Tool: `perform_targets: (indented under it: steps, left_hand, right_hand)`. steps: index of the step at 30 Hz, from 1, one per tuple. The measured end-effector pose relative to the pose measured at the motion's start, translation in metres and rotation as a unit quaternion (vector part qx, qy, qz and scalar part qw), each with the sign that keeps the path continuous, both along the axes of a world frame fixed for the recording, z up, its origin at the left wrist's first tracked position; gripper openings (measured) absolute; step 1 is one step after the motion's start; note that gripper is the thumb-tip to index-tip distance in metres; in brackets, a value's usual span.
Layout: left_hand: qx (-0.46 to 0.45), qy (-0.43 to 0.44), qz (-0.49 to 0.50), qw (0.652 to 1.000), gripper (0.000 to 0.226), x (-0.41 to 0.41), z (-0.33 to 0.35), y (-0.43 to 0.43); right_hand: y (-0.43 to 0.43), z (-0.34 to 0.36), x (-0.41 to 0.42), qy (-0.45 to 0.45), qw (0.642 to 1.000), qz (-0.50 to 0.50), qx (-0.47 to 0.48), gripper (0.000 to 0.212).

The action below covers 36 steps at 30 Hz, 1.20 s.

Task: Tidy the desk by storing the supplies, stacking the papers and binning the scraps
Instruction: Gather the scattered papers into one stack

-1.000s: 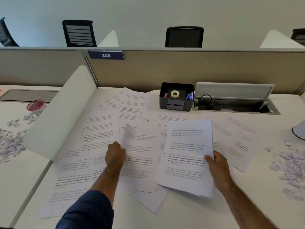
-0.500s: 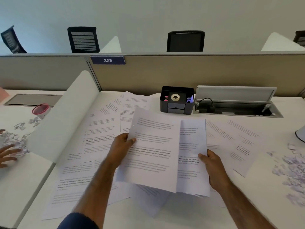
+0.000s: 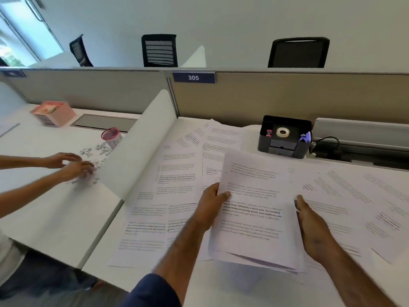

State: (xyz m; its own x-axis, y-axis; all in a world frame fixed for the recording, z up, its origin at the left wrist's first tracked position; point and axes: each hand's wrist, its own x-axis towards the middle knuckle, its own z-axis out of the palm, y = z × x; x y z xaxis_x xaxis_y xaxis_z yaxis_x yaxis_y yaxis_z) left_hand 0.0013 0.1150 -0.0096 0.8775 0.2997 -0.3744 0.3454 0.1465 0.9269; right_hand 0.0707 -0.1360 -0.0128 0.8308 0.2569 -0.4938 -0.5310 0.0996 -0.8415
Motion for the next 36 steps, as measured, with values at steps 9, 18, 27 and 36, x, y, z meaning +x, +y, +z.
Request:
perform_targets:
  steps: [9, 18, 27, 36]
  left_hand:
    - [0.378, 0.203, 0.158, 0.889, 0.050, -0.004, -0.041, 0.119]
    - [0.464, 0.389, 0.098, 0.790, 0.112, 0.007, -0.070, 0.201]
    - [0.479, 0.405, 0.069, 0.776, 0.113, 0.009, -0.071, 0.212]
    - [0.474, 0.380, 0.077, 0.791, 0.106, 0.013, -0.070, 0.197]
  right_hand:
    - [0.049, -0.023, 0.001, -0.028, 0.997, 0.031, -0.066, 0.025]
    - [0.072, -0.025, 0.000, -0.040, 0.993, -0.004, -0.113, 0.025]
    - [0.089, -0.029, -0.003, -0.037, 0.991, -0.026, -0.126, 0.023]
    - [0.101, -0.028, -0.010, -0.037, 0.989, -0.030, -0.139, 0.024]
